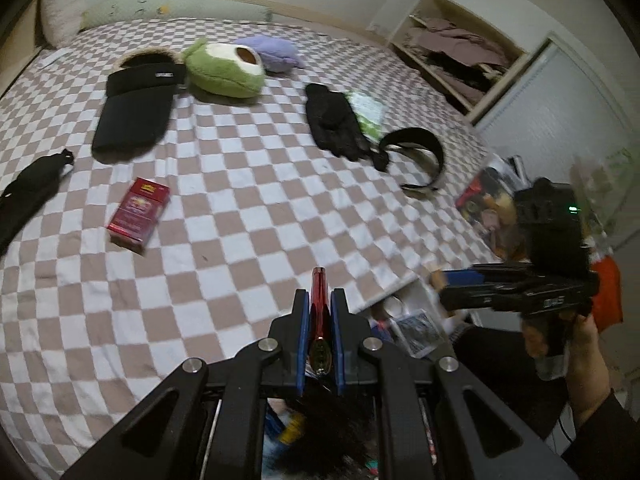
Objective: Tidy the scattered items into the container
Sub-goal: 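Lift and carry the red lighter and wooden coaster toward the white box, then open the left tool dropping the red lighter while the right tool releases the coaster into the box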
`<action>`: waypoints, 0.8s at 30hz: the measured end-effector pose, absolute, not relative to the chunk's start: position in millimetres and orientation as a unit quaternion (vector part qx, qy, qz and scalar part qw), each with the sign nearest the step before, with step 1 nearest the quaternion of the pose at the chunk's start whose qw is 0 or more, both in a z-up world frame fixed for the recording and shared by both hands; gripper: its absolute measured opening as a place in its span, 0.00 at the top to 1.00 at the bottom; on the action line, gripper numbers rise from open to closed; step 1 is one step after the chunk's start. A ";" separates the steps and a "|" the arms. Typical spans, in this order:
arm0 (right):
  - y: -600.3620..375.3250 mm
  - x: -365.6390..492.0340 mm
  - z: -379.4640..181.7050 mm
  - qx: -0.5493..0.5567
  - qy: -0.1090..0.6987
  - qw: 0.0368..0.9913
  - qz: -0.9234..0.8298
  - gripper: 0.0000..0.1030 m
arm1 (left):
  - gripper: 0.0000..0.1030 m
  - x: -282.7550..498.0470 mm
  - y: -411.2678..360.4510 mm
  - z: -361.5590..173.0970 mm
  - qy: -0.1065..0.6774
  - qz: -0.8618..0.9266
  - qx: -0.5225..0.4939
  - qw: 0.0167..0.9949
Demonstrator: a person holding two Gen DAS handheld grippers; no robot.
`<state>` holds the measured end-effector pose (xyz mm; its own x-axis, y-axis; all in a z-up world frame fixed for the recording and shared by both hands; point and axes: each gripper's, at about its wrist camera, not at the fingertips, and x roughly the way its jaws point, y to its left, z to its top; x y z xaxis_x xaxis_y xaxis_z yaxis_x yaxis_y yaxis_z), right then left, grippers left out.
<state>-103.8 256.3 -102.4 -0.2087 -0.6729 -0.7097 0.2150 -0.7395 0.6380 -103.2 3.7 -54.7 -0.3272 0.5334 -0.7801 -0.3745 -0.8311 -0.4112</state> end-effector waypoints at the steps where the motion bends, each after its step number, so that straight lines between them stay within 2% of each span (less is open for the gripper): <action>1: 254.1 -99.8 -103.1 0.556 -0.206 0.302 -0.747 0.45 | 0.89 -96.7 5.5 -53.3 -0.082 0.808 -0.507 0.289; 11: 241.1 -65.2 -110.1 0.566 -0.199 0.346 -0.721 0.45 | 0.89 -55.1 28.8 -60.2 -0.099 0.767 -0.524 0.358; 24: 278.0 -50.5 -127.0 0.580 -0.220 0.327 -0.713 0.45 | 0.89 -19.6 65.2 -102.1 -0.077 0.697 -0.587 0.405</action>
<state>-50.5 278.0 -127.0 -0.1135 -0.7213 -0.6832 0.2101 -0.6895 0.6931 -19.6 65.2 -102.1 0.0172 0.6541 -0.7562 -0.4741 -0.6606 -0.5821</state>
